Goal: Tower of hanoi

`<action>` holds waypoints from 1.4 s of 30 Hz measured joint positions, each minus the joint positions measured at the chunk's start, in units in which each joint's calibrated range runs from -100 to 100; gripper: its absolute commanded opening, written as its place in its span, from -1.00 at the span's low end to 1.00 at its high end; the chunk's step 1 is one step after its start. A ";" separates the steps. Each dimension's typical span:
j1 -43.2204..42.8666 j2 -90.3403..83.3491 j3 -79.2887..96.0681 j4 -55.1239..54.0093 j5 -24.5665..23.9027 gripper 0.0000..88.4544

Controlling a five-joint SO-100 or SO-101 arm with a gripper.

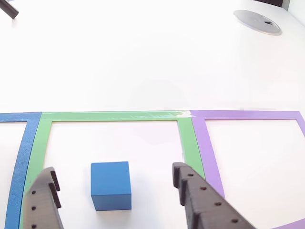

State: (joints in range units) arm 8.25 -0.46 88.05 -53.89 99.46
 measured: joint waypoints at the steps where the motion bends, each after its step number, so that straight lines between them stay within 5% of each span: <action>1: -0.12 1.10 -0.71 -0.24 0.00 -0.37; 15: -3.16 11.57 -8.06 -1.13 0.00 -0.40; 35: -4.80 13.76 -8.85 -1.21 0.00 -0.96; 42: -5.85 13.76 -8.85 -1.21 0.00 -1.00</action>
State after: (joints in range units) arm 2.40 13.30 79.19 -55.10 99.46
